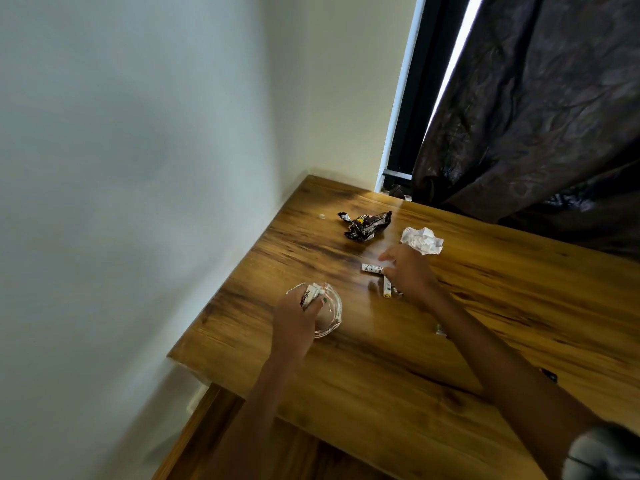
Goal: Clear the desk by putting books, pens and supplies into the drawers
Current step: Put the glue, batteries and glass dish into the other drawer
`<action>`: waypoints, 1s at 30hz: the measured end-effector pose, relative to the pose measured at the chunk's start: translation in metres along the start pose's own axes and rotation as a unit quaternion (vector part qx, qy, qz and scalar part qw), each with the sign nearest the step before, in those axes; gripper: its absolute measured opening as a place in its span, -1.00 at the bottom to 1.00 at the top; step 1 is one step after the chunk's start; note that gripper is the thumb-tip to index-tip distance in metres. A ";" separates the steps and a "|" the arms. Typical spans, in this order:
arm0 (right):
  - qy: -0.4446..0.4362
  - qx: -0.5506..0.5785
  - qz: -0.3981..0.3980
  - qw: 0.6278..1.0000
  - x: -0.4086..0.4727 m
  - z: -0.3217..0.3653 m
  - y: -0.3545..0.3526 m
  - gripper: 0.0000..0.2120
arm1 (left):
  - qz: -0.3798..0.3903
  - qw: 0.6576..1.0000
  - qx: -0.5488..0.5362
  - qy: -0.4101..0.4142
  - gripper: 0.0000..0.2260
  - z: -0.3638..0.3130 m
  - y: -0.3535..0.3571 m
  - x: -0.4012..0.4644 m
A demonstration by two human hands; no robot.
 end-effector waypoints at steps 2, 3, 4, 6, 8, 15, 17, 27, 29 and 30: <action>-0.032 -0.053 0.021 0.998 0.003 -0.002 0.016 -0.72 | 0.030 0.995 0.062 0.066 -0.74 -0.003 0.004 0.002; -0.039 -0.073 0.028 0.996 0.004 -0.003 0.022 -0.72 | 0.049 0.991 0.090 0.086 -0.70 -0.003 0.007 0.002; -0.044 -0.089 0.030 0.995 0.004 -0.003 0.027 -0.72 | 0.068 0.985 0.121 0.106 -0.68 -0.002 0.010 0.001; -0.058 -0.116 0.030 0.991 0.007 -0.001 0.032 -0.74 | 0.101 0.970 0.169 0.144 -0.69 -0.001 0.018 -0.002; -0.082 -0.139 0.031 0.986 0.008 0.003 0.035 -0.75 | 0.119 0.956 0.199 0.177 -0.72 -0.004 0.025 -0.005; -0.108 -0.107 0.007 0.988 0.008 0.012 0.032 -0.80 | 0.147 0.943 0.243 0.176 -0.70 0.002 0.039 -0.002; -0.094 -0.026 -0.018 0.995 0.006 0.023 0.024 -0.80 | 0.159 0.941 0.243 0.173 -0.69 0.004 0.041 -0.001; -0.100 0.083 0.108 0.986 -0.046 0.087 0.045 -0.80 | 0.129 0.933 0.255 0.220 -0.57 -0.001 0.025 -0.002; -0.112 0.054 0.113 0.986 -0.051 0.087 0.053 -0.79 | 0.103 0.930 0.281 0.213 -0.59 0.004 0.017 -0.002; -0.119 0.037 0.109 0.986 -0.052 0.088 0.056 -0.79 | 0.085 0.932 0.286 0.206 -0.59 0.007 0.013 -0.002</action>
Point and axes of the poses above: each hand's wrist, its own x-axis towards the middle knuckle, its own y-axis out of the palm, z = x × y, the point moved 10 cm from there along x, towards the middle knuckle, and after that the axes turned 14 degrees about -z, right-handed, at the moved point
